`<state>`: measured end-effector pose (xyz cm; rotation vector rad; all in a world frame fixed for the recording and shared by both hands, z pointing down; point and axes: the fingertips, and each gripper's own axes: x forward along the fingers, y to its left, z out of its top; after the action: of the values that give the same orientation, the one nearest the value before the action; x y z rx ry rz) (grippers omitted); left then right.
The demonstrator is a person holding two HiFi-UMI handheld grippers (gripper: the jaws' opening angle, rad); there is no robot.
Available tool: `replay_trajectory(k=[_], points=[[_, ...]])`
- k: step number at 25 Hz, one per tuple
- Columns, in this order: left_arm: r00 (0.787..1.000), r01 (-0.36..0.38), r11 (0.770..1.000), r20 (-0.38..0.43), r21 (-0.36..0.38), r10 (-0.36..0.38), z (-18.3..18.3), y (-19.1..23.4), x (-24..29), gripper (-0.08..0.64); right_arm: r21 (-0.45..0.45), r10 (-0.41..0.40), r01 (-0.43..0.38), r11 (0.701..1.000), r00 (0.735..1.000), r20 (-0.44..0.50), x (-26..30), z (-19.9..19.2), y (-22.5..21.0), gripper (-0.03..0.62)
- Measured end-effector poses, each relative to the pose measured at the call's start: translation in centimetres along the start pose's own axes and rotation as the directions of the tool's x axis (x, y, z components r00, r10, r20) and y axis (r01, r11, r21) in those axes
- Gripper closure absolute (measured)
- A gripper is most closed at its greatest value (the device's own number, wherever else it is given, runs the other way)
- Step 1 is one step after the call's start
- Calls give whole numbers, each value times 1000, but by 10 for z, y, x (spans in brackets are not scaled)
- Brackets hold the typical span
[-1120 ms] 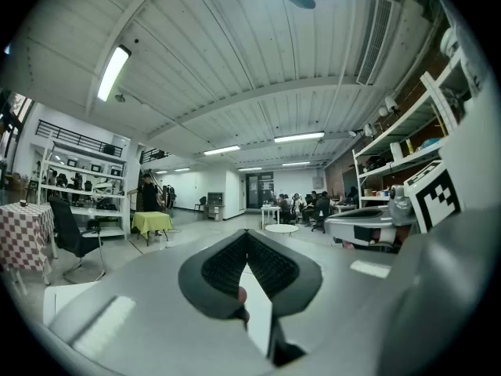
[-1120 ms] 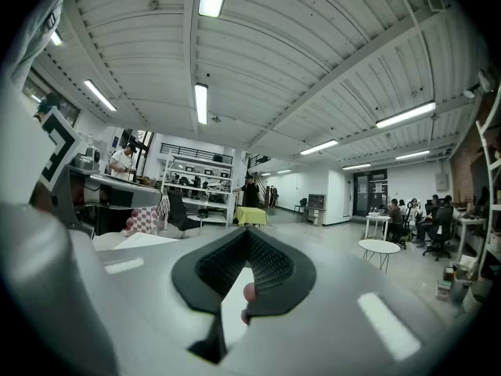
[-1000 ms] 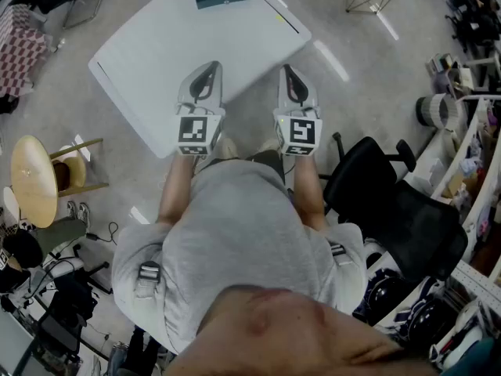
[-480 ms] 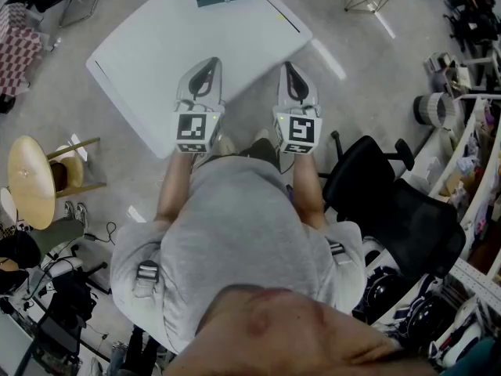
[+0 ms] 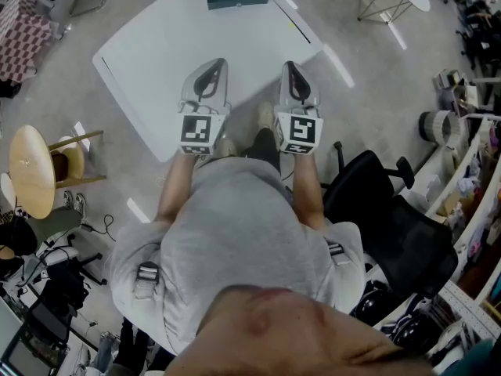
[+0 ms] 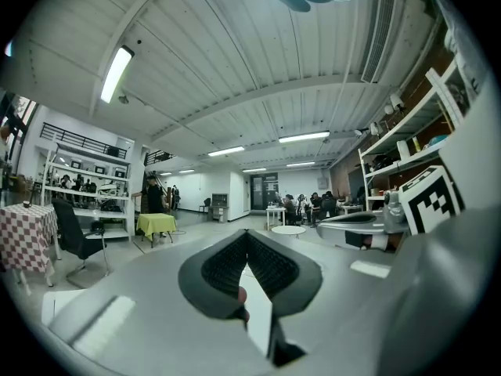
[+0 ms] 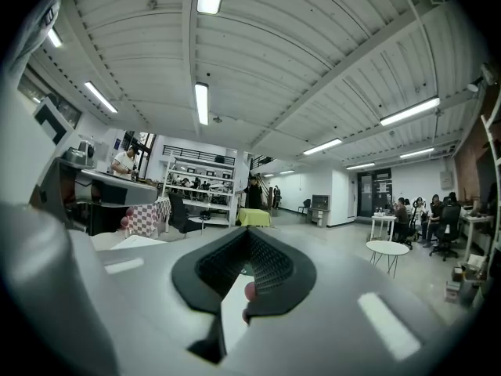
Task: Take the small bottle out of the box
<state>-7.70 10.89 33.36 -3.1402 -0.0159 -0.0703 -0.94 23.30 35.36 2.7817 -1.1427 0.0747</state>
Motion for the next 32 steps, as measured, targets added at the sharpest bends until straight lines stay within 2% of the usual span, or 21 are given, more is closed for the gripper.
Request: replay_trajectory(k=[17,22,32], points=[[990,-135,990,-49,-51,133,-23,39,115,548,-25,149,-151,988,986,-67,126,-24,-54,589],[984,-172,982,-54,-80,168,-32,54,142,548,-32,191,-195,980,976,-101,161,-36,-61,589],[966,-235,967,-128,-94,223,-65,77,193,548,-8,273,-277,961,950,-148,225,-69,-74,589]])
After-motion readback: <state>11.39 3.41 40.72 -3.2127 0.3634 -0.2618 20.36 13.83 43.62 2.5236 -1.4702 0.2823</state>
